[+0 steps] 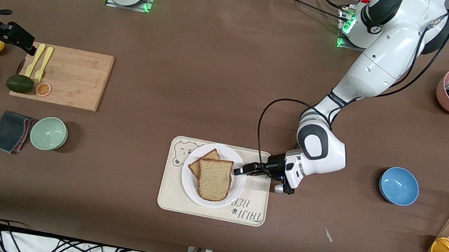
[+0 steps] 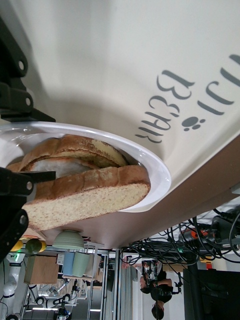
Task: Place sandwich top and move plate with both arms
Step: 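Settle the plate on the tray and open the left gripper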
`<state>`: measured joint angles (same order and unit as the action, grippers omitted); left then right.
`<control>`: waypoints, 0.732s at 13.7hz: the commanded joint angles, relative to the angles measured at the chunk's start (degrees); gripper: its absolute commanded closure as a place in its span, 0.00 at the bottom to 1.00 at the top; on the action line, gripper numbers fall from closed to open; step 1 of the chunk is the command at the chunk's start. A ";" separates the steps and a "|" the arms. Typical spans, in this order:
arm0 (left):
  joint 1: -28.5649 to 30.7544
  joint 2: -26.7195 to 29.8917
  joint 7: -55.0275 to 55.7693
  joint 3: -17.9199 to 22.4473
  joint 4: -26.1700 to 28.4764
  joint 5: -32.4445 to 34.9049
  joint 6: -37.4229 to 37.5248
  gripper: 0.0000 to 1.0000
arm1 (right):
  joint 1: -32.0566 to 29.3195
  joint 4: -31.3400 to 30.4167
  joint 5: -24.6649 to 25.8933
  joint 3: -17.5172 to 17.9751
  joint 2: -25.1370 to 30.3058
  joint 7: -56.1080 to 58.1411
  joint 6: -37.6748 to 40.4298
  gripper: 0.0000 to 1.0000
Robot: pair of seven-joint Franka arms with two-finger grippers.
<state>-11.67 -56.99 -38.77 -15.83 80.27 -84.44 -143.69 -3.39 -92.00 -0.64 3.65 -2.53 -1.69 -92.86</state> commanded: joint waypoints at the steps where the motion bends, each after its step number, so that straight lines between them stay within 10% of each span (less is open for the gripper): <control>1: 0.51 0.65 -1.74 0.01 -0.65 -1.51 0.08 0.55 | 0.22 -0.64 -0.23 -0.40 0.59 0.46 -0.22 0.00; 10: 1.56 5.12 -1.13 0.80 4.27 1.47 0.08 0.47 | 0.22 -0.64 -0.15 -0.40 0.59 0.46 -0.22 0.00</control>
<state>-10.83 -55.51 -38.92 -15.06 80.48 -84.13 -143.70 -3.39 -92.01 -0.64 3.63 -2.53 -1.69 -92.86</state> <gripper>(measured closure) 0.476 0.000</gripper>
